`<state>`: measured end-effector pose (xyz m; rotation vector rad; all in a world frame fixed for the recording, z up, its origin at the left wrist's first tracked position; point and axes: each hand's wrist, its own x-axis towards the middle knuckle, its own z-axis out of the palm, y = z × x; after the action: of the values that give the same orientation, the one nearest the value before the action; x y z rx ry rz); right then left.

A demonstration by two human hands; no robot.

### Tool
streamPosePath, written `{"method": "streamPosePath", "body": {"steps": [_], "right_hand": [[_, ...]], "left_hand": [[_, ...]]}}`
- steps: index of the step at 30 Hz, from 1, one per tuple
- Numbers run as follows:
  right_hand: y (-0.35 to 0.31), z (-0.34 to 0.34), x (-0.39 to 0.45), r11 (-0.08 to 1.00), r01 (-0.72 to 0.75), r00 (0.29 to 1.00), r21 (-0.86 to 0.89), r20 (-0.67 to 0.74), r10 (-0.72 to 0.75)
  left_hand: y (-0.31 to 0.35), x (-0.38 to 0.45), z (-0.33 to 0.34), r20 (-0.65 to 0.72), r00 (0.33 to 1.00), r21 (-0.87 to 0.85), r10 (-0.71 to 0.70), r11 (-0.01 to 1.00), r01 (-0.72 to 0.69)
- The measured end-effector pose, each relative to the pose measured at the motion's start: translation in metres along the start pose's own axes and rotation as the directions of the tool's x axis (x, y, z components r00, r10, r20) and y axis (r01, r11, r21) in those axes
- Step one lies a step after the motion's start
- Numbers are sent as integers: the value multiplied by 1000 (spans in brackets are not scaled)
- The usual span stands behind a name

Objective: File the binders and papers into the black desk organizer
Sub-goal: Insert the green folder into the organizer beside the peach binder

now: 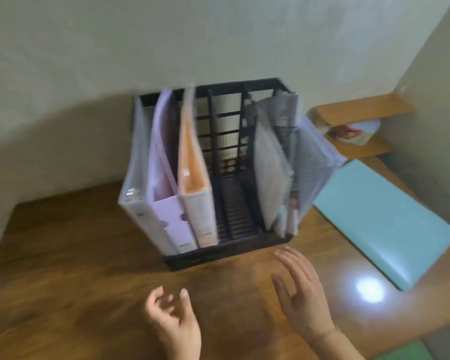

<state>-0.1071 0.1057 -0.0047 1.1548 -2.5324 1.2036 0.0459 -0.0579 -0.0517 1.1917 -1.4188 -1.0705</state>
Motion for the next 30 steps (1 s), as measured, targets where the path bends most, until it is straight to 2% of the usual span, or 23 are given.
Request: {"method": "streamPosePath", "body": {"steps": [2,5,7,10,11,12,13,14,15,16,18,21,24,27,28,30], "right_hand": [[37,-36,-20,992,-118,993,-41,-18,117],[95,-94,-31,954,-282,959,-103,-63,276],[137,-129,-29,911,-378,925,-164,-90,368],[202,-171,-14,815,-492,863,-305,-46,503],[223,-182,-4,785,-519,838,-338,-21,545],[243,-193,7,762,-536,817,-362,3,576],[261,-201,18,750,-538,806,-384,27,592],[278,-209,31,750,-527,804,-400,50,592],[296,-215,45,755,-514,806,-408,72,588],[310,-220,59,762,-508,806,-401,91,585],[333,-228,87,767,-507,798,-392,123,590],[357,-230,116,759,-529,750,-378,210,627],[364,-222,123,689,-551,669,-471,244,702],[355,-217,118,618,-526,660,-585,178,730],[353,-216,115,627,-558,661,-544,166,732],[339,-218,110,657,-668,643,-350,174,746]], "left_hand": [[12,-44,24,77,997,18,10,1000,-11],[35,-101,72,338,940,-35,46,999,-37],[49,-128,109,564,825,-59,24,998,11],[77,-160,169,770,593,22,-234,939,342],[85,-168,191,782,524,60,-338,877,477],[94,-173,212,771,448,82,-453,767,636],[101,-177,231,746,346,100,-569,610,786],[108,-181,248,727,226,117,-648,442,889],[115,-182,261,705,136,113,-696,299,947],[120,-183,272,685,86,87,-723,199,976],[122,-184,288,643,97,54,-759,172,984],[121,-188,303,588,153,62,-794,233,971],[124,-191,311,571,229,145,-788,371,917],[127,-198,319,565,326,280,-758,548,788],[129,-200,321,569,371,301,-734,606,736],[126,-203,325,527,493,323,-692,700,637]]}}
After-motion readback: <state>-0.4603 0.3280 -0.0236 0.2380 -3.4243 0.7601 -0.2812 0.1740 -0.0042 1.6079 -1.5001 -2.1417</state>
